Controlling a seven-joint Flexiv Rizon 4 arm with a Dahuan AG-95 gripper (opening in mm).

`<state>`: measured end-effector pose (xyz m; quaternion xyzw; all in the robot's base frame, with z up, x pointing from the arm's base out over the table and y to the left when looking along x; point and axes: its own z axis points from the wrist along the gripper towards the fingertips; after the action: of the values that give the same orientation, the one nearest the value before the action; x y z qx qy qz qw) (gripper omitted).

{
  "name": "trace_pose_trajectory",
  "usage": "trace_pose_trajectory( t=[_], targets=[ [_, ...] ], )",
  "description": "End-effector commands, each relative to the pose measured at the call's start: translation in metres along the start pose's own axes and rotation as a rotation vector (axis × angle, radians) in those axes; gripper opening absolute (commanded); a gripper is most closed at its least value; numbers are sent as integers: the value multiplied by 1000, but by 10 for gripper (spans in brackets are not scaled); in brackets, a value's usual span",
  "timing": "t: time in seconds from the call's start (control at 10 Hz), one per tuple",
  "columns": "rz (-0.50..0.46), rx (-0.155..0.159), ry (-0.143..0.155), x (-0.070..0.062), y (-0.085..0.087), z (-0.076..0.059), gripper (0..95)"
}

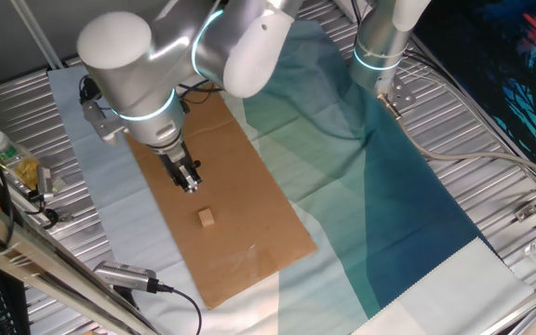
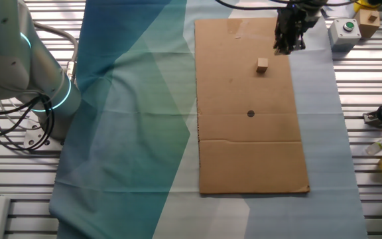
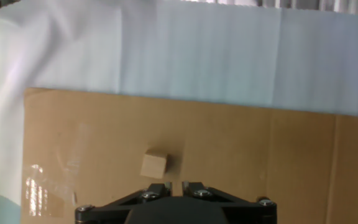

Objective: Grab the block and place it at the designated location

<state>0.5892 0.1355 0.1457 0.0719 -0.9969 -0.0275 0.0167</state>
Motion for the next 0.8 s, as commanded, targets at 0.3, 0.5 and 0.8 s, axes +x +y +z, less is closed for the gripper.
trace_pose_trajectory(
  t=[0.3,0.5,0.8],
  targets=[
    [8,12,-25,-2,13,10,570],
    [4,15,-38,-3,14,18,570],
    [1,18,-47,-4,14,26,570]
  ],
)
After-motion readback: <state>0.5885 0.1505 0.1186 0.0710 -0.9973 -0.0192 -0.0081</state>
